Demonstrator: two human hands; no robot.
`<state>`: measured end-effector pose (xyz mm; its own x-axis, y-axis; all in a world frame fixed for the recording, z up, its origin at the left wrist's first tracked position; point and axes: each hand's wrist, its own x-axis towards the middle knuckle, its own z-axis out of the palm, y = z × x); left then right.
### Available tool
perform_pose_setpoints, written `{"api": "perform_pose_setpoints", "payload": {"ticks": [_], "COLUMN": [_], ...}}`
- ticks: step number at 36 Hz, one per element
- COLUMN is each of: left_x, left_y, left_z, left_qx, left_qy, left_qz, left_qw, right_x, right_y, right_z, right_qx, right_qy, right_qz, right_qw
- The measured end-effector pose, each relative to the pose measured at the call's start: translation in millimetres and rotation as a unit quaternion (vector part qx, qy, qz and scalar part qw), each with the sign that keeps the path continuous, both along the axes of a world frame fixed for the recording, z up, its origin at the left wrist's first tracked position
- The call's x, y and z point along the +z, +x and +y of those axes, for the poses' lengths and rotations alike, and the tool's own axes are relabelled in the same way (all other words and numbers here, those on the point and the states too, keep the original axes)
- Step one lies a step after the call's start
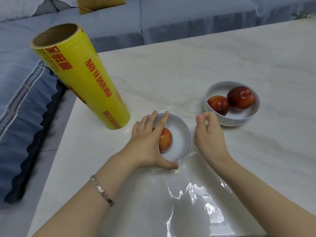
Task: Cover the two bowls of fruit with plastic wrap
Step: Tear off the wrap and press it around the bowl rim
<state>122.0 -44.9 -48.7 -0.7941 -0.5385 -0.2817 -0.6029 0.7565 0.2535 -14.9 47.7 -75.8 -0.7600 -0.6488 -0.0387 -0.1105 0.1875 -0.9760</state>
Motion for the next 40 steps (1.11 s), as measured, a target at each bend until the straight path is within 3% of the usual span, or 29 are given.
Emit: {"api": "perform_pose_setpoints", "payload": {"ticks": [5, 14, 21, 24, 28, 32, 34, 40], "left_x": [-0.3, 0.0, -3.6, -3.3, 1.8, 14.8, 20.9, 20.6], "left_y": [-0.2, 0.1, -8.3, -15.3, -19.0, -2.3, 6.2, 7.6], "left_z": [-0.1, 6.8, 21.3, 32.6, 38.8, 25.5, 15.5, -4.2], "left_qx": [0.004, 0.030, 0.119, 0.204, 0.263, 0.217, 0.186, 0.052], "left_qy": [0.001, 0.001, -0.007, 0.008, 0.052, 0.078, 0.071, 0.035], "left_qz": [-0.014, -0.003, -0.006, 0.004, 0.003, -0.034, -0.012, -0.022], "left_qw": [1.000, 1.000, 0.993, 0.979, 0.963, 0.972, 0.980, 0.998], "right_x": [2.7, -25.3, -18.8, -16.2, -0.6, 6.2, 7.3, 14.3], "right_y": [-3.9, -13.5, -16.5, -18.3, -8.3, -3.7, -3.7, -4.4], "right_z": [15.5, 9.5, 9.0, 24.0, 37.9, 31.6, 24.9, 14.1], "right_qx": [0.004, -0.024, -0.041, -0.028, 0.037, 0.073, 0.081, 0.089], "right_qy": [0.028, 0.098, 0.125, 0.144, 0.152, 0.159, 0.167, 0.170], "right_qz": [0.032, 0.000, 0.012, -0.043, -0.263, -0.290, -0.314, -0.493], "right_qw": [0.999, 0.995, 0.991, 0.988, 0.952, 0.941, 0.931, 0.848]}}
